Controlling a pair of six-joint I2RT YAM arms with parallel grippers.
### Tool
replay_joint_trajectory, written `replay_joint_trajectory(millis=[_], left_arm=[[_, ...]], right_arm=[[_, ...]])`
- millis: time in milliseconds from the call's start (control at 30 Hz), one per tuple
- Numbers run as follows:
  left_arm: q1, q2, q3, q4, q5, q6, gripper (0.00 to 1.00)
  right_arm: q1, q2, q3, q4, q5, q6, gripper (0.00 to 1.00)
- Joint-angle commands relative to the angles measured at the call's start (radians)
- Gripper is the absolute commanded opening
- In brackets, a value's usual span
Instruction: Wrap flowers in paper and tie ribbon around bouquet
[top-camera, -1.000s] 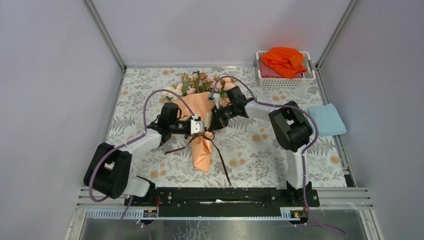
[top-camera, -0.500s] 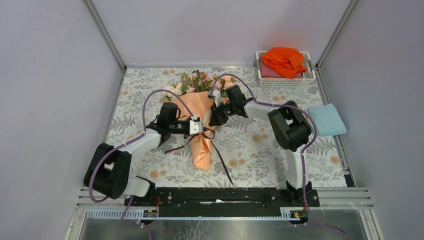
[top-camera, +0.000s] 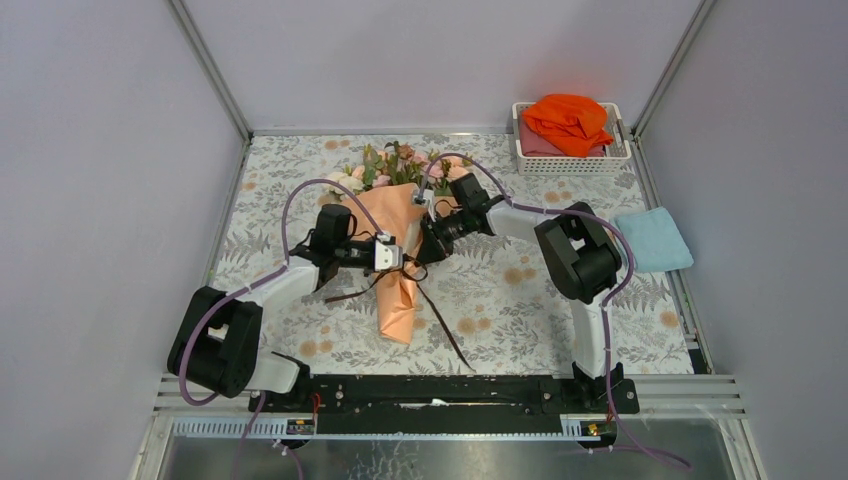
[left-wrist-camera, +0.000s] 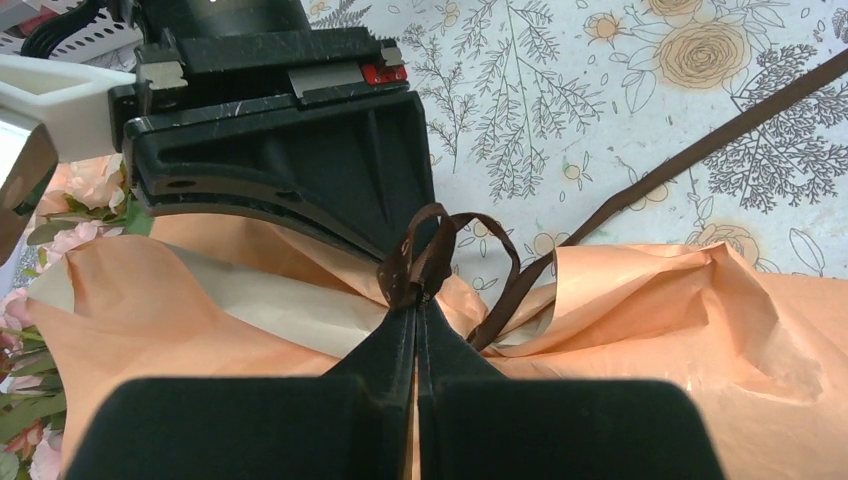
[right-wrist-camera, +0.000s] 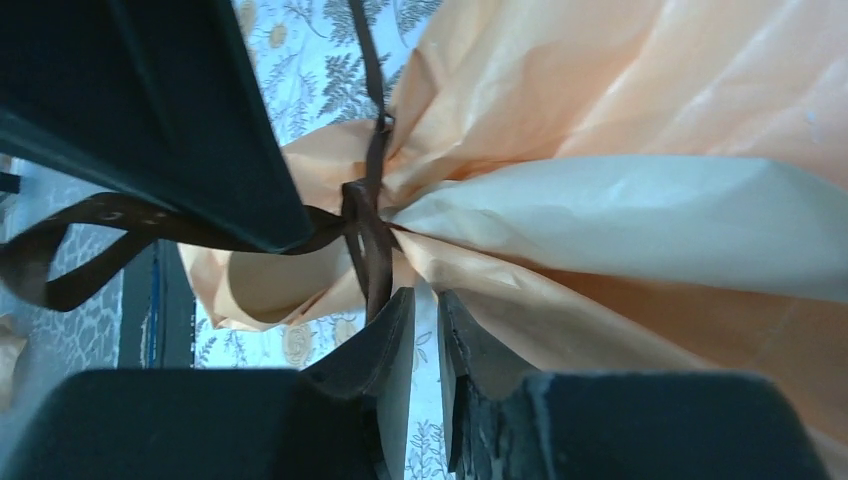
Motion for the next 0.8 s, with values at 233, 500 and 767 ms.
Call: replay_joint_trajectory(millis=[233, 500, 767], left_arm=[[0.010, -0.025, -0.010, -0.030, 0.029, 0.064, 0.00], [0.019, -0.038, -0.014, -0.063, 0.034, 0.086, 0.00], [0.018, -0.030, -0.013, -0.055, 0.036, 0.075, 0.00]], right_arm=[[0.067, -0.020, -0.035, 0.156, -0.106, 0.102, 0.22], [0.078, -0.031, -0.061, 0.114, 0.041, 0.083, 0.28], [0.105, -0.015, -0.061, 0.147, 0.093, 0.110, 0.31]])
